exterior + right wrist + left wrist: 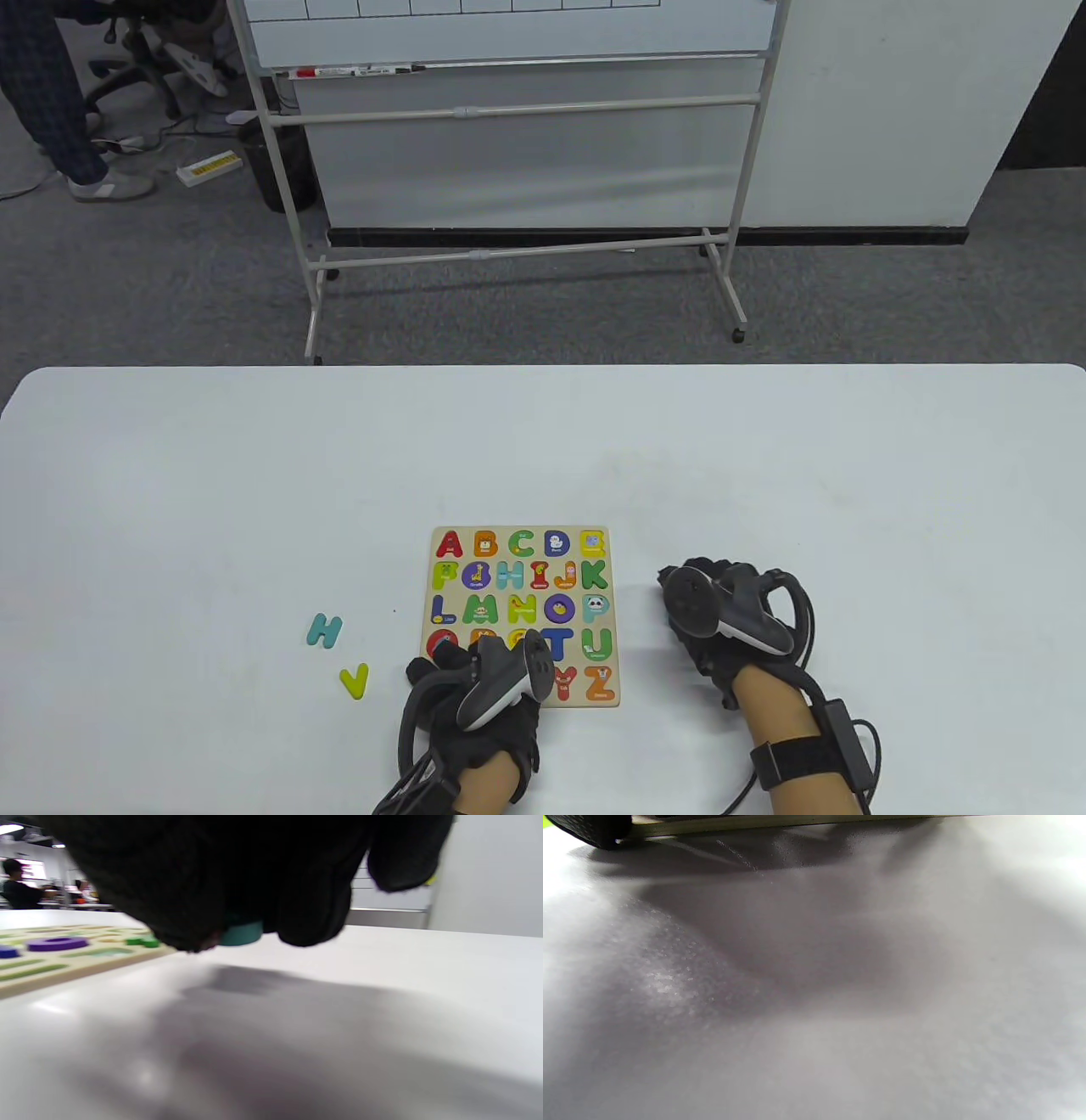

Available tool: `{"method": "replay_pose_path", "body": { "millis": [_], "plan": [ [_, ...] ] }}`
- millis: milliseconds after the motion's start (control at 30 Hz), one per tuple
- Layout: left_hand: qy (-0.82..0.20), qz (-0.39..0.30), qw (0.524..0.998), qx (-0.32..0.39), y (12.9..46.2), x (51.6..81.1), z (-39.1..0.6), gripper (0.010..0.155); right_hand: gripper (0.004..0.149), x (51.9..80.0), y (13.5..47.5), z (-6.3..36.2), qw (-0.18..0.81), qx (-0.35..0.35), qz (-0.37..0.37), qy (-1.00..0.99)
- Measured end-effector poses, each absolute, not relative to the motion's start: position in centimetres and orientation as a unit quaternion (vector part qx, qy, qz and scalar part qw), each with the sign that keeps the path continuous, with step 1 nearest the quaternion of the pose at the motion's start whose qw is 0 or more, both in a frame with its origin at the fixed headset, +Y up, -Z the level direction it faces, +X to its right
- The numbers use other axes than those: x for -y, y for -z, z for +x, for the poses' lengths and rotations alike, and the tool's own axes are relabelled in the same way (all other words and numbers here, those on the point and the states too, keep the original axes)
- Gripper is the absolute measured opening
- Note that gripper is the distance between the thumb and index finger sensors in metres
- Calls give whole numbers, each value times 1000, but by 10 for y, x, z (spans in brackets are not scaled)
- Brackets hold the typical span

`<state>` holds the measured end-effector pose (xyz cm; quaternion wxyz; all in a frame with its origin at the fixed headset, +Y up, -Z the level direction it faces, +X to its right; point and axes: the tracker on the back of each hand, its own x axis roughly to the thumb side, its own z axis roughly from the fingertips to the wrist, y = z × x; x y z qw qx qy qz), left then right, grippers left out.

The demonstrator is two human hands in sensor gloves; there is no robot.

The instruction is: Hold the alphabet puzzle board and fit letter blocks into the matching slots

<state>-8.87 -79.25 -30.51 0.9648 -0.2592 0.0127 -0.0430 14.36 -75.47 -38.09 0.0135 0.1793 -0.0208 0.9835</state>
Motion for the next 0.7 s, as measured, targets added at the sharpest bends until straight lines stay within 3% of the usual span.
{"method": "replay_pose_path", "body": {
  "millis": [133, 267, 700],
  "plan": [
    [43, -259, 965, -12, 305, 793, -89, 84, 58, 758, 384, 116, 59, 0, 229, -972],
    [42, -259, 965, -11, 305, 793, -89, 84, 58, 760, 388, 93, 31, 8, 263, -964],
    [41, -261, 964, -11, 305, 793, -89, 84, 55, 766, 394, 74, 13, 23, 283, -959]
  ]
}}
